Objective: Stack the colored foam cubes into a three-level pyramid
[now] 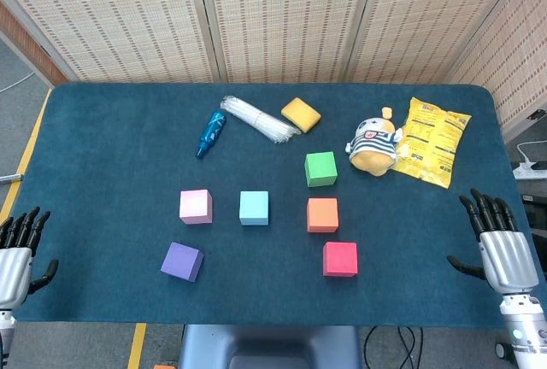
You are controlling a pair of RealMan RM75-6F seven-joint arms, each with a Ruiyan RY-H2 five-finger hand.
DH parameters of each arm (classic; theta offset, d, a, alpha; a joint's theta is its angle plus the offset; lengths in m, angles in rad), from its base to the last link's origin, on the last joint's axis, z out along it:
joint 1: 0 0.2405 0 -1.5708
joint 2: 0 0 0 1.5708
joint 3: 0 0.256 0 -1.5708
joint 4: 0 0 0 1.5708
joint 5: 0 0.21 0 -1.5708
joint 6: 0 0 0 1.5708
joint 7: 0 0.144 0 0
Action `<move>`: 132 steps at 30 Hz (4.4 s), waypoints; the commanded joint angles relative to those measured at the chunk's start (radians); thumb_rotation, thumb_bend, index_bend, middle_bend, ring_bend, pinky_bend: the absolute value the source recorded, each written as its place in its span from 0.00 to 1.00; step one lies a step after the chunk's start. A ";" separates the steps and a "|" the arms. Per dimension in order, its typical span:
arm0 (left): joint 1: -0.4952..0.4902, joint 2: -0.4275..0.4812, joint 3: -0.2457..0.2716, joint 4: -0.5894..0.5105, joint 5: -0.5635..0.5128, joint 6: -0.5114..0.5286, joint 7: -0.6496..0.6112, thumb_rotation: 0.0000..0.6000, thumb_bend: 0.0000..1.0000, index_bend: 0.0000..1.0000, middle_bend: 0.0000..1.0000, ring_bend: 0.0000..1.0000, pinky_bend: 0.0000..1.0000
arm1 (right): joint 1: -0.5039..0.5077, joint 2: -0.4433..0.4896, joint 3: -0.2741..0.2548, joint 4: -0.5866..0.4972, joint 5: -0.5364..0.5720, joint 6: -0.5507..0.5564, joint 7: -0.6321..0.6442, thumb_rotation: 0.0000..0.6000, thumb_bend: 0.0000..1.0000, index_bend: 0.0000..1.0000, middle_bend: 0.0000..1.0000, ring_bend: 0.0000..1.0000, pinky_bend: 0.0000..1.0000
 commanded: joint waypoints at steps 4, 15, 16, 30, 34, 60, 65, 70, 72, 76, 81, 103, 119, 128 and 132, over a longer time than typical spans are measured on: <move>-0.007 -0.008 0.000 0.006 -0.004 -0.013 0.000 1.00 0.36 0.00 0.00 0.00 0.00 | 0.005 -0.001 0.002 -0.004 0.007 -0.010 -0.005 1.00 0.21 0.00 0.06 0.00 0.09; -0.082 0.017 -0.023 0.009 0.049 -0.075 -0.065 1.00 0.36 0.01 0.01 0.00 0.02 | -0.003 0.035 0.001 -0.012 -0.020 0.019 0.033 1.00 0.21 0.00 0.06 0.00 0.09; -0.101 0.022 -0.029 0.007 0.057 -0.094 -0.081 1.00 0.36 0.02 0.02 0.00 0.02 | -0.001 0.041 0.003 -0.014 -0.023 0.020 0.033 1.00 0.21 0.00 0.06 0.00 0.09; -0.474 -0.061 -0.127 0.081 -0.032 -0.571 -0.192 1.00 0.35 0.11 0.14 0.07 0.12 | 0.036 0.094 0.023 -0.064 -0.036 -0.005 0.013 1.00 0.21 0.00 0.06 0.00 0.11; -0.537 -0.115 -0.133 0.116 -0.101 -0.675 -0.188 1.00 0.36 0.05 0.09 0.05 0.12 | 0.040 0.096 0.024 -0.062 -0.027 -0.014 0.015 1.00 0.21 0.00 0.06 0.00 0.11; -0.655 -0.268 -0.112 0.211 -0.268 -0.792 -0.165 1.00 0.35 0.07 0.13 0.13 0.17 | 0.054 0.077 0.021 -0.014 -0.003 -0.039 0.054 1.00 0.21 0.00 0.06 0.00 0.11; -0.666 -0.297 -0.120 0.241 -0.265 -0.783 -0.189 1.00 0.35 0.18 0.25 0.24 0.24 | 0.052 0.078 0.021 -0.014 -0.001 -0.035 0.053 1.00 0.21 0.00 0.06 0.00 0.11; -0.676 -0.307 -0.120 0.249 -0.244 -0.775 -0.205 1.00 0.35 0.25 0.33 0.31 0.30 | 0.050 0.081 0.021 -0.018 -0.002 -0.027 0.052 1.00 0.21 0.00 0.06 0.00 0.11; -0.681 -0.308 -0.120 0.245 -0.234 -0.772 -0.209 1.00 0.35 0.25 0.33 0.31 0.30 | 0.048 0.084 0.022 -0.021 -0.002 -0.024 0.050 1.00 0.21 0.00 0.06 0.00 0.11; -0.693 -0.310 -0.120 0.236 -0.217 -0.768 -0.215 1.00 0.35 0.25 0.33 0.31 0.30 | 0.046 0.089 0.021 -0.028 -0.005 -0.019 0.047 1.00 0.21 0.00 0.06 0.00 0.11; -0.713 -0.330 -0.122 0.252 -0.205 -0.771 -0.222 1.00 0.35 0.25 0.33 0.31 0.29 | 0.041 0.097 0.019 -0.038 -0.005 -0.012 0.044 1.00 0.21 0.00 0.06 0.00 0.11; -0.767 -0.387 -0.119 0.294 -0.223 -0.786 -0.201 1.00 0.35 0.24 0.32 0.29 0.28 | 0.024 0.107 0.020 -0.035 0.013 0.000 0.057 1.00 0.21 0.00 0.06 0.00 0.11; -0.775 -0.408 -0.116 0.304 -0.249 -0.780 -0.182 1.00 0.35 0.23 0.31 0.28 0.27 | 0.020 0.107 0.022 -0.024 0.017 0.003 0.069 1.00 0.21 0.00 0.06 0.00 0.11; -0.779 -0.412 -0.116 0.298 -0.257 -0.779 -0.176 1.00 0.35 0.22 0.31 0.27 0.27 | 0.017 0.107 0.023 -0.023 0.018 0.007 0.073 1.00 0.21 0.00 0.06 0.00 0.11; -0.780 -0.415 -0.117 0.299 -0.263 -0.780 -0.175 1.00 0.35 0.22 0.31 0.27 0.27 | 0.015 0.108 0.022 -0.022 0.018 0.008 0.073 1.00 0.21 0.00 0.06 0.00 0.11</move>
